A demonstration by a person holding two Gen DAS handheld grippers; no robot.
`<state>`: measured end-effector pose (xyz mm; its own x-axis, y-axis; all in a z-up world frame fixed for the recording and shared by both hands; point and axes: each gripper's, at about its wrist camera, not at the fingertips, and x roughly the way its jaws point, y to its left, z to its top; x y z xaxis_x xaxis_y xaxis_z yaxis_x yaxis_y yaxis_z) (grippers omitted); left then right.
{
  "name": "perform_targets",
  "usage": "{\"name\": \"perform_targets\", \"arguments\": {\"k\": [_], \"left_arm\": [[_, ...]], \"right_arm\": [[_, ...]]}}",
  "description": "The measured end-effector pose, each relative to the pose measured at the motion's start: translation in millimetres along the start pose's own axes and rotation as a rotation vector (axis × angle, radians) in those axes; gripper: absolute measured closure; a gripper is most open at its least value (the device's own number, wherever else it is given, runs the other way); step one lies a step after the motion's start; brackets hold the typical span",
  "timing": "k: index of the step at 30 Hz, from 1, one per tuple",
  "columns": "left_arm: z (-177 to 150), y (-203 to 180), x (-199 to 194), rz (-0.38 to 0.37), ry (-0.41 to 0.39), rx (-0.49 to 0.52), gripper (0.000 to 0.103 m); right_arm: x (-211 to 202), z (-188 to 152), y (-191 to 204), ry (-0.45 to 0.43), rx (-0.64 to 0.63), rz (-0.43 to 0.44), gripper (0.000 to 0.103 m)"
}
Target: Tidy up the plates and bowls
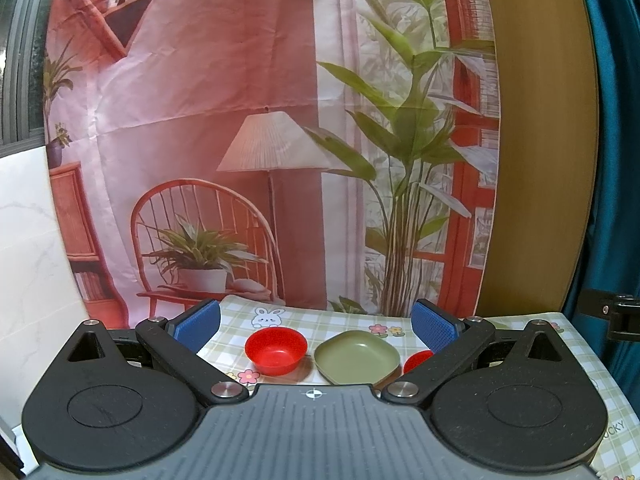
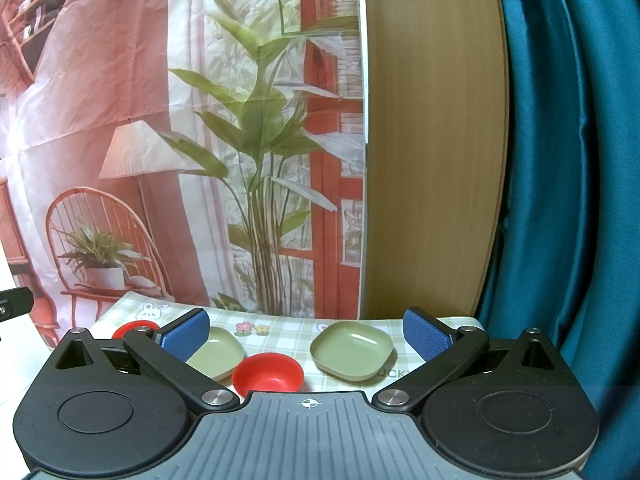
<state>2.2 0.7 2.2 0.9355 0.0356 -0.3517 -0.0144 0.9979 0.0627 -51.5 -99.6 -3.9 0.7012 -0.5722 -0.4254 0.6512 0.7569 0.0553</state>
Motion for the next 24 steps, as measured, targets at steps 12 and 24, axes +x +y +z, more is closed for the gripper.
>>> {"name": "perform_targets", "arguments": {"k": [12,24], "left_arm": [[0.5,-0.2,-1.1,-0.001,-0.001,0.002,0.000],[0.7,0.2,-1.0,-0.003,-0.001,0.002,0.000]], "right_arm": [[-1.2,-1.8,3.1,0.000,0.001,0.001,0.000],[-1.5,0.0,0.7,-0.001,0.001,0.001,0.000]]}}
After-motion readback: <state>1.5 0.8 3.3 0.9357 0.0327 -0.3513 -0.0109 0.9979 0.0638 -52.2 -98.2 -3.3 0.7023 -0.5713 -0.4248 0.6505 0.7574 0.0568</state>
